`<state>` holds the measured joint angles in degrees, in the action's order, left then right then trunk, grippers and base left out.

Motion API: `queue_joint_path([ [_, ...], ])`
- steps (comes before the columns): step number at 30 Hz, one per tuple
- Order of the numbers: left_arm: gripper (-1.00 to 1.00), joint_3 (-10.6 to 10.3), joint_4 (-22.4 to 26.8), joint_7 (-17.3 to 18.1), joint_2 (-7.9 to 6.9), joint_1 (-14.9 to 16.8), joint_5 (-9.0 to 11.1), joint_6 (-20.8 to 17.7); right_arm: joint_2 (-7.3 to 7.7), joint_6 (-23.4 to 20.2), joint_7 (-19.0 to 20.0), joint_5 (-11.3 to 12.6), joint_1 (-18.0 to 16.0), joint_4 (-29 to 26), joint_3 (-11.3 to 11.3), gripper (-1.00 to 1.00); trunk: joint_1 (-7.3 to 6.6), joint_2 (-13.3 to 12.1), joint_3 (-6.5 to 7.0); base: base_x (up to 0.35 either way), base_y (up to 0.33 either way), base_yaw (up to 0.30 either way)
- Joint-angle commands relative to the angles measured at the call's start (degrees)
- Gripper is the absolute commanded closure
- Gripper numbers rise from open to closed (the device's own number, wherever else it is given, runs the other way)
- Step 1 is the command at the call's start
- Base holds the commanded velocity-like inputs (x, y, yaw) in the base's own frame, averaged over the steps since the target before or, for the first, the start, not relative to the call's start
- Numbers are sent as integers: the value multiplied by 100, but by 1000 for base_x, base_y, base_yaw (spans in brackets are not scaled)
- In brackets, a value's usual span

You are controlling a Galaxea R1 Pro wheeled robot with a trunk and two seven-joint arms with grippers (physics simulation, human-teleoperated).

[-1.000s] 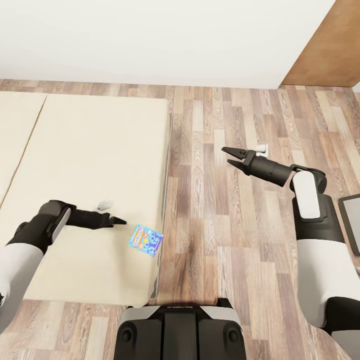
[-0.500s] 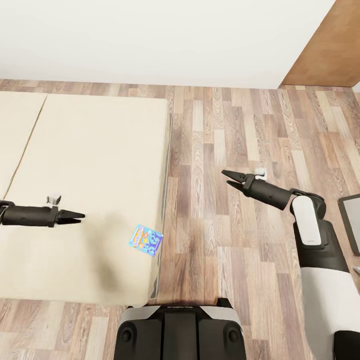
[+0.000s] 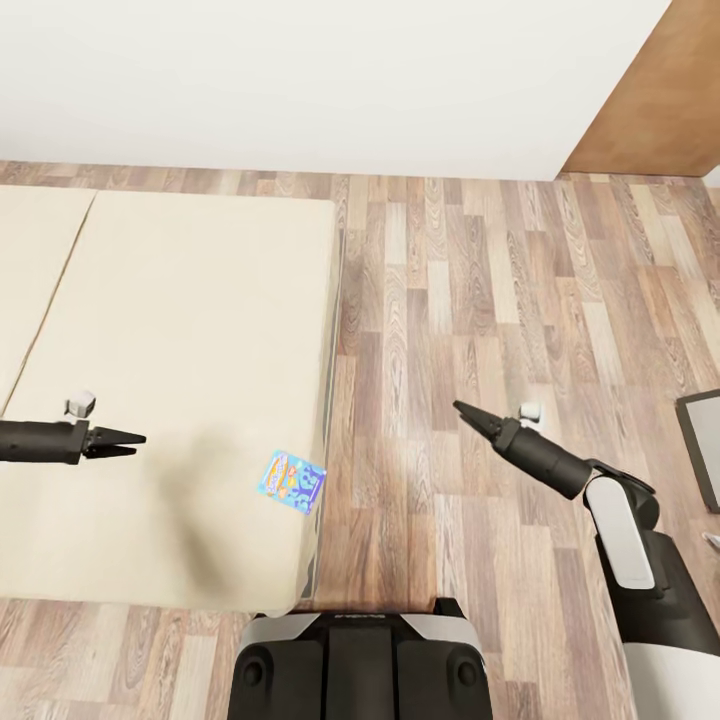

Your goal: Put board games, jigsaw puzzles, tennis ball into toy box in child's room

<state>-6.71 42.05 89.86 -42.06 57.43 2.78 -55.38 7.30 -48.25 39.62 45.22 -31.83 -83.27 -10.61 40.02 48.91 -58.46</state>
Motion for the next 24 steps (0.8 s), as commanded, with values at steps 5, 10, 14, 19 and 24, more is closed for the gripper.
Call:
queue_joint_path([
  [5,-100,-32,-3,14,-6,-2,19,-61,2,215,235,-9,236,-13,-18,-100,1,4,40,0,0,0],
  [10,-100,-32,-3,14,-18,-3,6,-61,7,402,376,-14,471,-26,-22,-100,1,4,85,0,0,0],
  [14,-100,-39,-3,14,2,-11,-14,-55,8,577,507,-19,741,-39,-30,-100,1,4,122,0,0,0],
  [19,-100,-42,-10,14,30,-148,-32,-52,15,957,819,-24,1000,-41,-30,-100,1,4,168,0,0,0],
  [24,-100,-41,-14,14,37,-321,-30,-66,14,1098,937,-68,1227,-23,-25,-100,1,4,215,0,0,0],
])
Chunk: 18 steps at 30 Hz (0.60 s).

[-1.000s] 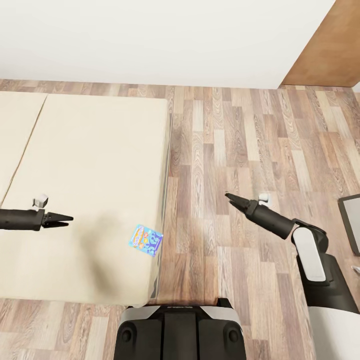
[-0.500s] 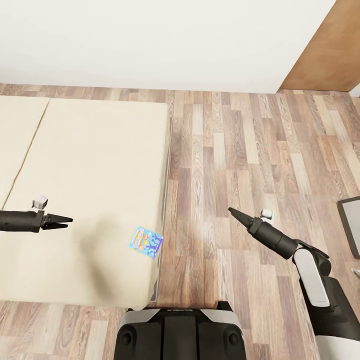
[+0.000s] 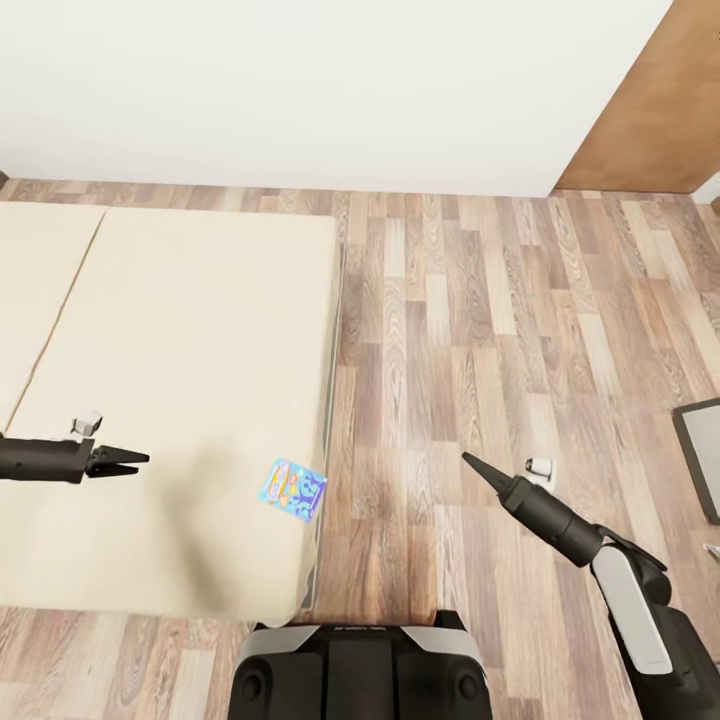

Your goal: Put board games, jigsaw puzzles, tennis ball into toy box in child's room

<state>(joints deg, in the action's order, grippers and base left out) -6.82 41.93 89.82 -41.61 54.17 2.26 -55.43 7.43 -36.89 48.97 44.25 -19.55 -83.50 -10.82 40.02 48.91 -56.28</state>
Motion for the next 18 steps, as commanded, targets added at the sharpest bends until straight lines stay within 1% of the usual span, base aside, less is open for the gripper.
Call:
queue_joint_path([
  [1,-100,-30,-12,18,-8,-60,28,-62,0,41,15,-18,71,3,-3,-100,1,4,6,0,0,0],
  [3,-100,-26,-37,18,-25,-137,39,-57,2,157,53,-90,139,-13,-1,-100,1,4,25,0,0,0],
  [8,-100,-22,-198,18,-50,-204,65,-49,3,258,236,-159,193,-30,0,-100,1,4,71,0,0,0],
  [14,-100,-8,-306,18,11,-227,107,-52,4,291,350,-184,211,-34,1,-100,1,4,127,0,0,0],
  [16,-100,-7,-315,18,53,-229,199,-49,4,294,360,-186,213,-31,1,-100,1,4,145,0,0,0],
  [17,-100,-9,-327,18,101,-232,286,-45,4,295,364,-187,214,-30,1,-100,1,4,155,0,0,0],
  [18,-100,-10,-332,18,136,-234,331,-38,4,295,366,-187,214,-29,1,-100,1,4,164,0,0,0],
])
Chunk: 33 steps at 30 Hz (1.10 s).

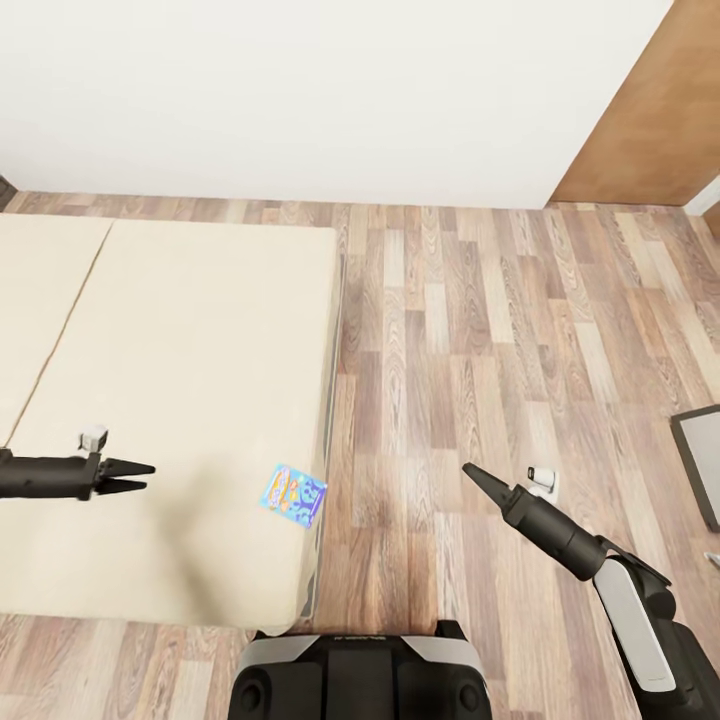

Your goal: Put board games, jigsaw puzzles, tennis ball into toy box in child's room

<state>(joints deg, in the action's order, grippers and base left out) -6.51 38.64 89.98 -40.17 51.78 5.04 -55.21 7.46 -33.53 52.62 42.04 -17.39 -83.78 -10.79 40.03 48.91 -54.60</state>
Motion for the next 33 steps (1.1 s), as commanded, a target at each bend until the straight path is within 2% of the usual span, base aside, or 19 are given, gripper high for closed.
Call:
queue_joint_path([
  [1,-100,-42,-10,2,69,-7,131,-20,1,-41,3,33,-3,4,-2,-100,1,4,6,0,0,0],
  [6,-100,-44,-15,2,266,-131,274,243,-6,-36,3,26,-1,3,3,-100,1,4,52,0,0,0],
  [18,-100,-50,-13,2,346,-189,601,366,-8,-31,-2,21,-1,38,14,-100,1,4,164,0,0,0],
  [22,-100,-52,-17,2,388,-193,638,369,-8,-31,-5,-45,-2,55,15,-100,1,4,201,0,0,0],
  [24,-100,-52,-20,2,456,-199,647,366,-10,-31,-1,-125,-1,55,15,-100,1,4,220,0,0,0],
  [28,-100,-47,-23,2,610,-275,661,367,-27,-29,-2,-263,-1,63,22,-100,-87,-157,329,0,0,0],
  [33,-100,-29,-23,2,660,-309,668,368,-33,-22,-5,-308,-3,76,24,-100,-175,-317,447,0,0,0],
])
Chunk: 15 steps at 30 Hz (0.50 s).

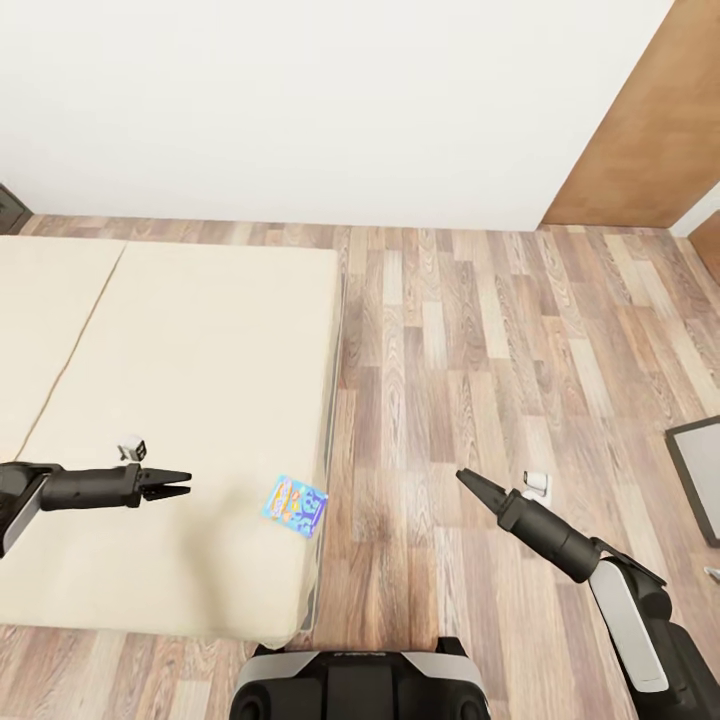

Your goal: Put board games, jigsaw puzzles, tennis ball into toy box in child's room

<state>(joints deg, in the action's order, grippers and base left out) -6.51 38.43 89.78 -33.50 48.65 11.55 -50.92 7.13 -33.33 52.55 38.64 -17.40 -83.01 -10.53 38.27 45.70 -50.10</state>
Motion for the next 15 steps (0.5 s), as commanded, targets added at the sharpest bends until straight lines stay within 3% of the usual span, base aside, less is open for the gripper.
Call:
queue_joint_path([
  [1,-100,-20,-2,22,-5,2,17,-62,0,-40,2,30,-2,1,-4,-100,1,4,6,0,0,0],
  [8,-100,176,-2,22,-7,-4,14,-59,8,60,13,22,-2,3,-10,-100,1,4,71,0,0,0],
  [15,-100,207,-2,22,-5,-5,14,-57,-8,112,7,21,0,4,12,-100,-43,-76,172,0,0,0],
])
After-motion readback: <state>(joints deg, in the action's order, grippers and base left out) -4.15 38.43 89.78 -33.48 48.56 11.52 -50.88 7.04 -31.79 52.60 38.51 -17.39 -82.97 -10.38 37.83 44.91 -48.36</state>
